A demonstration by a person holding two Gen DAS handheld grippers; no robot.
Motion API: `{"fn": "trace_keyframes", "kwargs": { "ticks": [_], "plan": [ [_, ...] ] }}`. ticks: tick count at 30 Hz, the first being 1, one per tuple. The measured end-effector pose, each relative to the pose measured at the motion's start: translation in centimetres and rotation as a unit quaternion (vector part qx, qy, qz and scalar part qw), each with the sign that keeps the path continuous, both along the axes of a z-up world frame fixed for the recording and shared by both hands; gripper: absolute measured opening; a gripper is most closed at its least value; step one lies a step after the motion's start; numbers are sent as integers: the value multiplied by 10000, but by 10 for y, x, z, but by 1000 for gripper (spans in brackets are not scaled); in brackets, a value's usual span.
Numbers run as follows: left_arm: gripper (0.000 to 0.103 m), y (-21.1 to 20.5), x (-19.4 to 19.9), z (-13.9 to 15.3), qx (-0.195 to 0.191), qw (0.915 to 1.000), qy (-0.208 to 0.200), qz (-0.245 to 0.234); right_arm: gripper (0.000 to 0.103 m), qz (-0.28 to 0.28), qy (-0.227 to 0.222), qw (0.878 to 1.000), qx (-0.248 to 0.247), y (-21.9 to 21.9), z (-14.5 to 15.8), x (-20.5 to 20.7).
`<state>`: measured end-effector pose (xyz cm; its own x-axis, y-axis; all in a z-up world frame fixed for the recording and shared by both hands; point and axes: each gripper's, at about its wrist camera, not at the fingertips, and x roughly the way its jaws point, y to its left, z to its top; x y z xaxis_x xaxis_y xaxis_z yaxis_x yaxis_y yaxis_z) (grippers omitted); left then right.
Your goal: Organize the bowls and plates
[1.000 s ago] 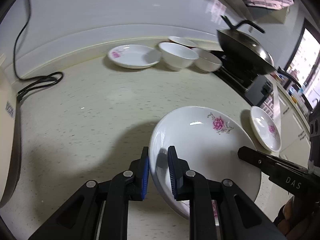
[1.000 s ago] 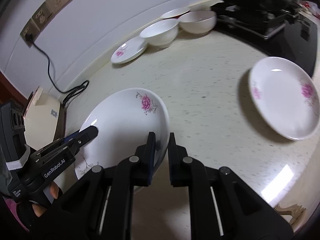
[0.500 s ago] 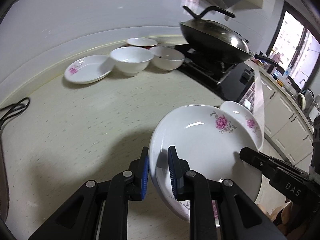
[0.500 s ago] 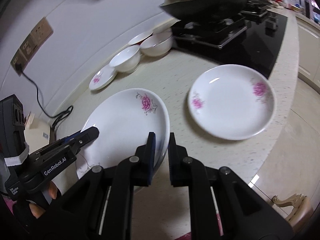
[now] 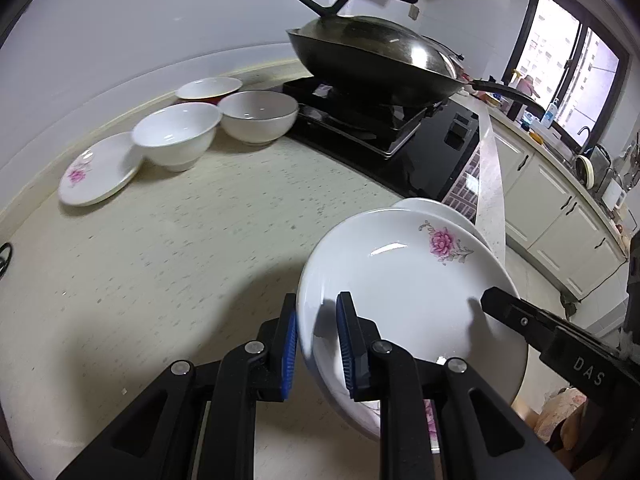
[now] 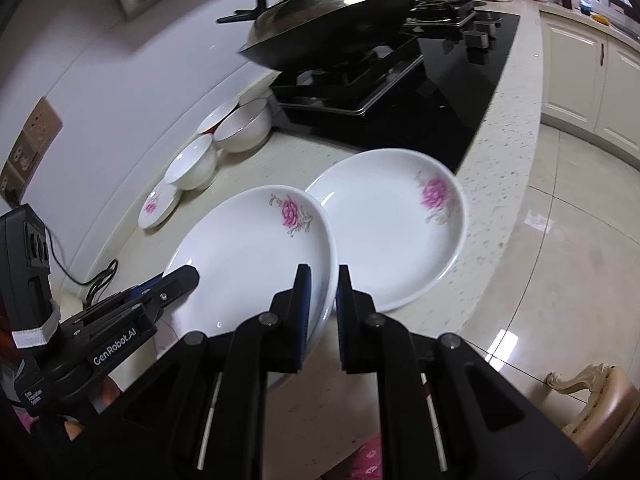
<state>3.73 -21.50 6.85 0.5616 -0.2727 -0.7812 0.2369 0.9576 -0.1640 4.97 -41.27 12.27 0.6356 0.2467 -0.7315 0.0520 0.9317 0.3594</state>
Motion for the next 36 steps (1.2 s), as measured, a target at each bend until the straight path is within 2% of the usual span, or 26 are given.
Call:
{"fn": "trace_keyframes", "kwargs": {
  "ticks": [12, 29, 36],
  "plan": [
    [20, -33, 39, -4, -23, 9998, 91, -162, 15, -288, 15, 9996, -78, -22, -3, 26],
    [21, -91, 69, -25, 236, 9975, 177, -645, 15, -759, 251, 9966, -207, -65, -24, 41],
    [22, -95, 68, -28, 430, 9964, 46, -736, 15, -680, 211, 9954, -639, -58, -21, 42]
  ]
}}
